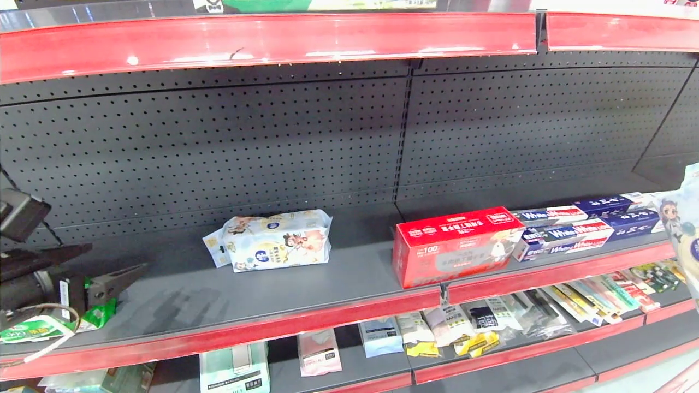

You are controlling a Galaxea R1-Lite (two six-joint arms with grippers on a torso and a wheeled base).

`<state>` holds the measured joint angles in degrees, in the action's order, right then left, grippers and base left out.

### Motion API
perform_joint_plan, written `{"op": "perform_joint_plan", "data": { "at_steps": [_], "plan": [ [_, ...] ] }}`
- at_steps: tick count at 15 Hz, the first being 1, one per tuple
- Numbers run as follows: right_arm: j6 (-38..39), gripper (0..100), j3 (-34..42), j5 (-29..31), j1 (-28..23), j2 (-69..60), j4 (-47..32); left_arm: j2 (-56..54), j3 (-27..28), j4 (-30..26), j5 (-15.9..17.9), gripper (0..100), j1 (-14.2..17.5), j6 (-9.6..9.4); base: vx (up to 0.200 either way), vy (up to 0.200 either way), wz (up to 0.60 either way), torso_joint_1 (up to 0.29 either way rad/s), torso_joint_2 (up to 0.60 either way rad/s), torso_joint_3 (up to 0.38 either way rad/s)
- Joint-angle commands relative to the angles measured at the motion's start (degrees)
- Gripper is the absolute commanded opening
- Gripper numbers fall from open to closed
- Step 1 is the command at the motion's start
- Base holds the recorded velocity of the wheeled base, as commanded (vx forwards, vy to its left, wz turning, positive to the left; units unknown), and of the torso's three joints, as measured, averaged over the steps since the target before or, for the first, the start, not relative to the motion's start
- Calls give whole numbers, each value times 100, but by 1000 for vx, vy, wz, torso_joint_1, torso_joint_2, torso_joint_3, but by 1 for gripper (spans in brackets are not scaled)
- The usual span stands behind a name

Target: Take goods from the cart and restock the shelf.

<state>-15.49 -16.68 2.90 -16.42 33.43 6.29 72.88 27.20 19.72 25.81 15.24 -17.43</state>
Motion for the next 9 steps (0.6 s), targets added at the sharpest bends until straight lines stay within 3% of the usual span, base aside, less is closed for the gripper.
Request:
{"op": "perform_joint_plan", "data": {
  "at_steps": [1, 3, 4, 7, 9],
  "plan": [
    [-6, 0, 77, 17, -10, -3, 4, 2064, 831, 541, 1304, 100, 753, -1096, 0, 0, 0, 0, 0, 0],
    [-50, 0, 121, 70, -10, -3, -5, 2961, 1587, 524, 1946, 100, 726, -1746, 0, 0, 0, 0, 0, 0],
    [-85, 0, 112, 114, -10, -3, -14, 3374, 1930, 515, 2157, 100, 621, -1957, 0, 0, 0, 0, 0, 0],
    [-323, 0, 103, 220, -10, -12, -14, 4094, 2527, 497, 2666, 100, 137, -2054, 0, 0, 0, 0, 0, 0],
    [-411, 0, 103, 299, -10, -12, -14, 4349, 2642, 497, 2745, 100, -153, -2071, 0, 0, 0, 0, 0, 0]
  ]
}}
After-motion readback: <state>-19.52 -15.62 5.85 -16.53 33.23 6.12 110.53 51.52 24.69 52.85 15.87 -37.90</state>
